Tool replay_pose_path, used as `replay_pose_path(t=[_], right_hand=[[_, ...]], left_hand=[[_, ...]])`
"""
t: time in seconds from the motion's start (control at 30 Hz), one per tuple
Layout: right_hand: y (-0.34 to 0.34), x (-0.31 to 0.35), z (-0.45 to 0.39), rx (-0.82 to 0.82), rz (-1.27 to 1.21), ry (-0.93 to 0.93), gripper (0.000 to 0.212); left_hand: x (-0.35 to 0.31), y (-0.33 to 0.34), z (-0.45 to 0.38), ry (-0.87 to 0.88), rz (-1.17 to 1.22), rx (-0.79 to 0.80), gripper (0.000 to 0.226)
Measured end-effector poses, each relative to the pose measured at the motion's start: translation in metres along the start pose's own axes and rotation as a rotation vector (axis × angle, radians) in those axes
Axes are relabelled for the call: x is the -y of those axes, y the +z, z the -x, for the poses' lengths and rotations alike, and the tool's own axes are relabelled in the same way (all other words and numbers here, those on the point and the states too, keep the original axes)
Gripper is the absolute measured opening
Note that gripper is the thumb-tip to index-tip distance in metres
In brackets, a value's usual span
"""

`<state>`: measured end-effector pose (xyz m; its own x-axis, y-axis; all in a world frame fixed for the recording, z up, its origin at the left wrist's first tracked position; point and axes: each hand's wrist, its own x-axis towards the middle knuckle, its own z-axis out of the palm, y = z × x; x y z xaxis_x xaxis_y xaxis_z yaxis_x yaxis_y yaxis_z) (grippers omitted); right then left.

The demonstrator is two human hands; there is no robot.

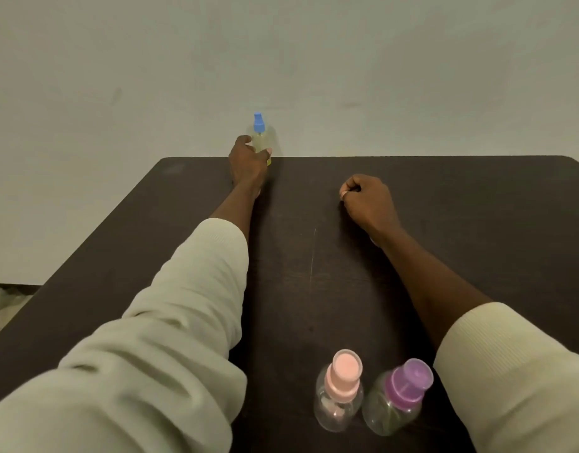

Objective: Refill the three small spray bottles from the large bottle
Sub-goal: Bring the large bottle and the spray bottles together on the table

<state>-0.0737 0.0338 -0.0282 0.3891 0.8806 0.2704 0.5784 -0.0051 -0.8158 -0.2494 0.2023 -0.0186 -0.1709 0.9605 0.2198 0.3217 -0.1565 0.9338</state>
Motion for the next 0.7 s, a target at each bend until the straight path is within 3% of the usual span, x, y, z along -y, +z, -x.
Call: replay_pose_path(t=[0.3,0.7], right_hand=[[-0.006,0.010,0.011,0.050,0.043,0.004,0.017],[-0.050,0.039,0.137,0.009,-0.138,0.290,0.017]], left_hand=[[-0.003,-0.021,0.046,-0.024,0.099,0.004,0.027],[-0.029,-0.121,0.262,-0.058,0.362,0.140,0.030]])
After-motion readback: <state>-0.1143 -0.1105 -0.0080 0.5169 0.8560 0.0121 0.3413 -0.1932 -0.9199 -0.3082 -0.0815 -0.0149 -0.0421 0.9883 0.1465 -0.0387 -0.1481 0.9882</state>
